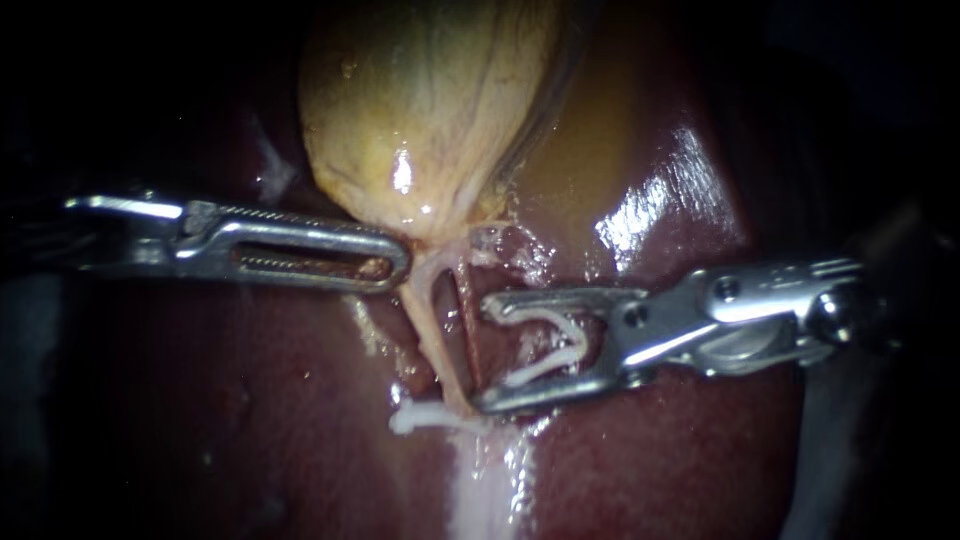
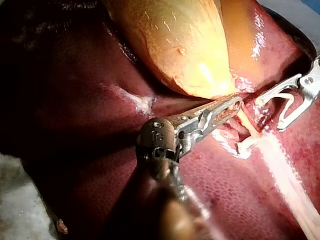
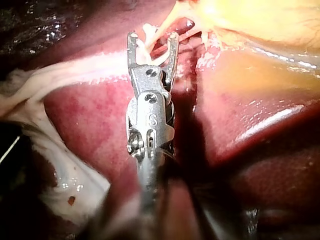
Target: Clipping second clip left tube
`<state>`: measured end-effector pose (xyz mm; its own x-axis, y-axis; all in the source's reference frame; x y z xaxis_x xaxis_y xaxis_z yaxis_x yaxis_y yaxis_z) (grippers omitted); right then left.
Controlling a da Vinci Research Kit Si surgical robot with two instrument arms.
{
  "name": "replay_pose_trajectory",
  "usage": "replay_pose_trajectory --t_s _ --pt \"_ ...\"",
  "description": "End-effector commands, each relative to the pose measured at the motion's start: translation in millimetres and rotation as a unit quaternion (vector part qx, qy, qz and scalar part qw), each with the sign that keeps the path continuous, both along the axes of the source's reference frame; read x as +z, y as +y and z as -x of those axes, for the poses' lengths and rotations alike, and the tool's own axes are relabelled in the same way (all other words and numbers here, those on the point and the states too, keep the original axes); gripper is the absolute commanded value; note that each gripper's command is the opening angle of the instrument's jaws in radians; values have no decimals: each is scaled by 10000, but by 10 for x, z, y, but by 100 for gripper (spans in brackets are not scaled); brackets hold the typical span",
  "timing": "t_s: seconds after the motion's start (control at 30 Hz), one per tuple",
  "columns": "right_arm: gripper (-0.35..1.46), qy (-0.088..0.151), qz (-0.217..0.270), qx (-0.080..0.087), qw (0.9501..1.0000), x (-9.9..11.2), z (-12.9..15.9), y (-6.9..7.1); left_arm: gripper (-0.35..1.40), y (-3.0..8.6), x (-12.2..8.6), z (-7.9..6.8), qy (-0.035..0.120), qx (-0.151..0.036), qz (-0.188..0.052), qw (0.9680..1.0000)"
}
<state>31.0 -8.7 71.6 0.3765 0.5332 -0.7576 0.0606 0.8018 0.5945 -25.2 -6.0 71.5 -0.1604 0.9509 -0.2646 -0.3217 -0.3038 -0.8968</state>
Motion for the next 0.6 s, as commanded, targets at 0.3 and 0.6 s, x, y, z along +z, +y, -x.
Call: replay_pose_trajectory --t_s 0.3,0.6 --pt "49 -23 -142 -85 9999 26 -28 -22 -35 -1 -3 4 15 -18 6 10000" --pt "49 -28 -317 -200 9993 47 -52 -47 -35 -2 -3 5 16 -20 7 10000"
